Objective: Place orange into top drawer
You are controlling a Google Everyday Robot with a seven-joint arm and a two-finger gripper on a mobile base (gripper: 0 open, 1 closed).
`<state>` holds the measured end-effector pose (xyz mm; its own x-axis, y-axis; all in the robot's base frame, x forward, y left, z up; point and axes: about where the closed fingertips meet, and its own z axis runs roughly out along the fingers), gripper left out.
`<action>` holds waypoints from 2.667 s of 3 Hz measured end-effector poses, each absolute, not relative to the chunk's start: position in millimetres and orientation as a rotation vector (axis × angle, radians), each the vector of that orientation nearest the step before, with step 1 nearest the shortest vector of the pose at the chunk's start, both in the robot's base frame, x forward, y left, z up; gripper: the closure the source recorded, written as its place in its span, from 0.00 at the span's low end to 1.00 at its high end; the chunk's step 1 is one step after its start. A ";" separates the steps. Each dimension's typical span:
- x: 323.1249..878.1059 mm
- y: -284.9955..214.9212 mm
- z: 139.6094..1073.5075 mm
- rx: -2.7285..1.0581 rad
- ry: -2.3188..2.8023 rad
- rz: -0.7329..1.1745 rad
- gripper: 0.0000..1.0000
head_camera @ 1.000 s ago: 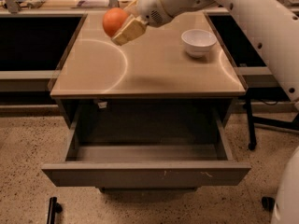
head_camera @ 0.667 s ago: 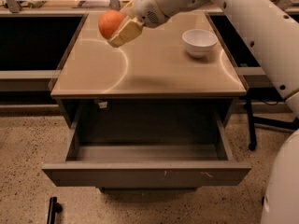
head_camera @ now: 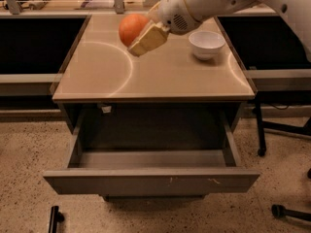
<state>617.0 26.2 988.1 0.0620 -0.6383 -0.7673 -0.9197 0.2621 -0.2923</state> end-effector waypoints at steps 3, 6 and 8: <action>535.9 -21.6 946.8 -1.176 1.785 0.292 1.00; 511.2 -38.3 891.0 -0.963 1.912 0.393 1.00; 504.2 -39.6 836.0 -0.845 1.977 0.498 1.00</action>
Offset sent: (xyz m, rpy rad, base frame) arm -0.1173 -0.0571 -0.0775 0.1103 -0.0039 -0.3509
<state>504.2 -39.6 836.0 -0.3604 -0.3654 -0.8583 -0.7285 0.6849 0.0142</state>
